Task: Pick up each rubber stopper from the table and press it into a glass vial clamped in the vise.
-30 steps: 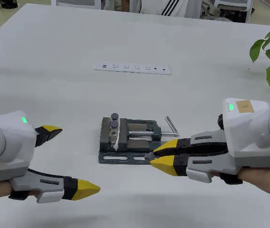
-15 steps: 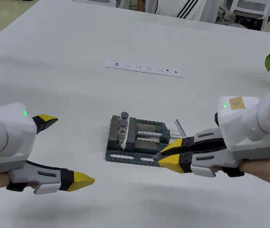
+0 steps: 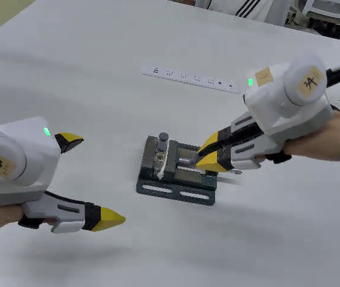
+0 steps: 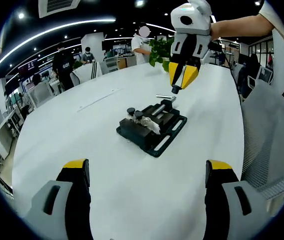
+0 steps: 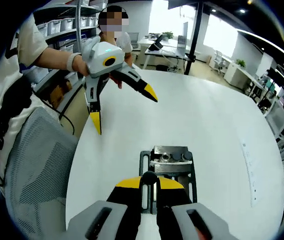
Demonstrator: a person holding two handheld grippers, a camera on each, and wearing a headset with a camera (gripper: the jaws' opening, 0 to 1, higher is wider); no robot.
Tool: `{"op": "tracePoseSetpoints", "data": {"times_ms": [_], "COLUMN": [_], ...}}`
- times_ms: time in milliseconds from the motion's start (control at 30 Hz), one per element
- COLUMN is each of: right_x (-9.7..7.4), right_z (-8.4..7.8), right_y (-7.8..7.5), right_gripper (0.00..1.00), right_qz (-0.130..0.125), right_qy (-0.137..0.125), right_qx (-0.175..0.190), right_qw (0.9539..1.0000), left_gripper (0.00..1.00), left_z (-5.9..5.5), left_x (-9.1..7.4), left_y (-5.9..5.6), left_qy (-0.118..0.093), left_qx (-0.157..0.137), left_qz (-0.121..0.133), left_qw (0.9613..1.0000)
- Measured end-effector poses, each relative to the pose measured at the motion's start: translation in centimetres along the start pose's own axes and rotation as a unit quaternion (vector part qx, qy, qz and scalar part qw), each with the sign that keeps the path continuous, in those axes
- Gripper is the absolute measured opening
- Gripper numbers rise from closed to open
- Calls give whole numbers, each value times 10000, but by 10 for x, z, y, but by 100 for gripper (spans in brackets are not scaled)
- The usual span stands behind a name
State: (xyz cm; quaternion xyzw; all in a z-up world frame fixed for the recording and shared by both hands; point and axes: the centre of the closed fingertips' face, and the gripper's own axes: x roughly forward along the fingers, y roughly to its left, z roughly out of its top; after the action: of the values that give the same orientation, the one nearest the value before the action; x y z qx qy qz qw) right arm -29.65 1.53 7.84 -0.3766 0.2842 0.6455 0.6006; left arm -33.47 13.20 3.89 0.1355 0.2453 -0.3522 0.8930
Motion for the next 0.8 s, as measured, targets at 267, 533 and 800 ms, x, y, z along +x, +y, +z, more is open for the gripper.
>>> {"op": "tracePoseSetpoints", "data": {"times_ms": [267,533,800], "right_x": [10,29,40], "right_z": [3,4,4], "right_y": [-11,-19,-24], "right_gripper": [5,4,5], "right_qz": [304,532,741], "right_qy": [590,1013,1421], "right_qx": [-991,-1737,-2749], "right_qw": [9929,9781,9480], "left_gripper": [96,96,95], "left_z": [-10,-13,-14], "left_x": [3,6,7], "left_y": [-3,-6,-4], "left_qy": [84,36,30], "left_qx": [80,-1,-31], "left_qz": [-105,-110,-105], "left_qw": [9999,9999,9999]}}
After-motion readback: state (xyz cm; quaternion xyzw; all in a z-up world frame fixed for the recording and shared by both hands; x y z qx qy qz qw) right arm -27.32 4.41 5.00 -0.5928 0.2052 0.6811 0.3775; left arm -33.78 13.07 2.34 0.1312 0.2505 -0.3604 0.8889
